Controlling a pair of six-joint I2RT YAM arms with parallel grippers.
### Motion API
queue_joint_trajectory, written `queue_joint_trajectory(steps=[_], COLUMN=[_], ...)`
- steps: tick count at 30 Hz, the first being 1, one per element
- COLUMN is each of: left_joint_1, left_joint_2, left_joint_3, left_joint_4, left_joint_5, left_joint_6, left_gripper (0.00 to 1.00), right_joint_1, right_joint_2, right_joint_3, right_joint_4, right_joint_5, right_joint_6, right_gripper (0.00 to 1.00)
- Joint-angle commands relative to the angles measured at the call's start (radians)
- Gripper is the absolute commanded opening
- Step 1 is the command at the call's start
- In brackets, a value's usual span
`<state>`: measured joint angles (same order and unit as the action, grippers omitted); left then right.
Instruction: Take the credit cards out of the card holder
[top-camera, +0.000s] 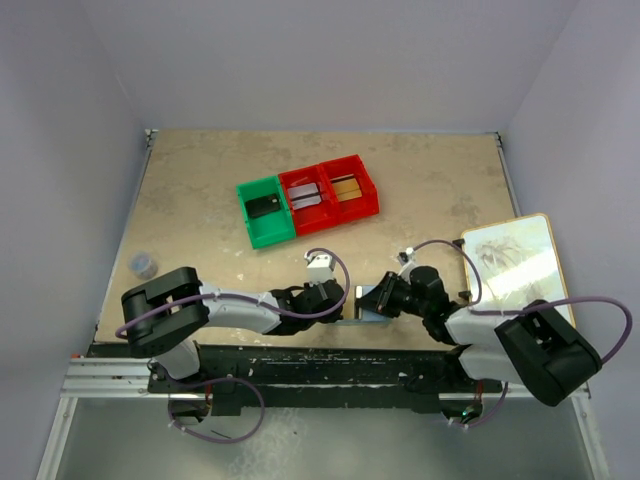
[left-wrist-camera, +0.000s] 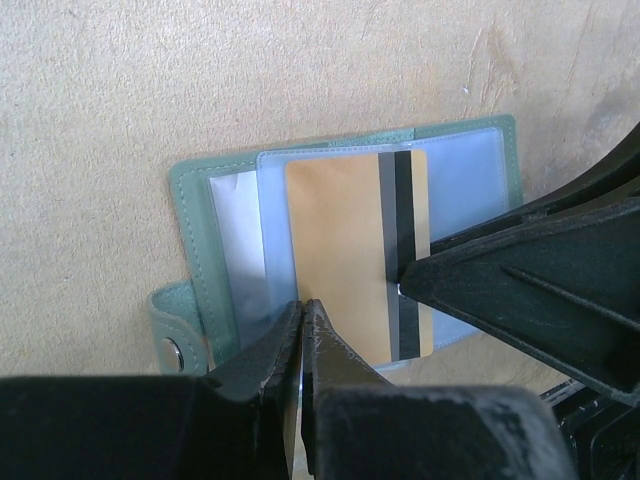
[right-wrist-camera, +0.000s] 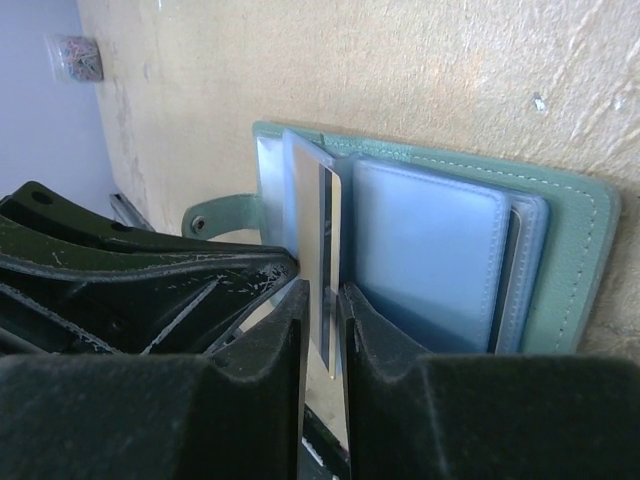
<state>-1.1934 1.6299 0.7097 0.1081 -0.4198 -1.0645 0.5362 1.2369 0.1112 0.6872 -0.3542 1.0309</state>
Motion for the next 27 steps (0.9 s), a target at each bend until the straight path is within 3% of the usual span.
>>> queue_joint_trajectory(steps=[1,11,23,27], left_joint_1=[-0.002,-0.001,-0.001,-0.002], left_joint_2=[0.018,0.000,-0.015,-0.064], left_joint_3=[-0.007,-0.011,0.008,0.035], left_joint_4=[-0.025,-0.055,-0.142,-0.141], left_joint_5=[0.012,-0.014,-0.075,-0.059], left_joint_6=[-0.008,-0.009,-0.023,-0.003], left_gripper=[0.00,0.00,0.00,0.03], right_joint_1=[-0.003,-0.003,-0.003,-0.003], right_joint_2=[0.015,-0.017,-0.222,-0.229], right_joint_3=[-0.015,-0.030,-0.018,-0.024], right_joint_4=[0.082,0.050,-0.226,-0.191], right_joint_5=[-0.017,0.016,0.154,0.133], right_joint_6=[0.047,0.054,0.031,0.020], right_gripper=[0.21,0.05,0.07,0.08])
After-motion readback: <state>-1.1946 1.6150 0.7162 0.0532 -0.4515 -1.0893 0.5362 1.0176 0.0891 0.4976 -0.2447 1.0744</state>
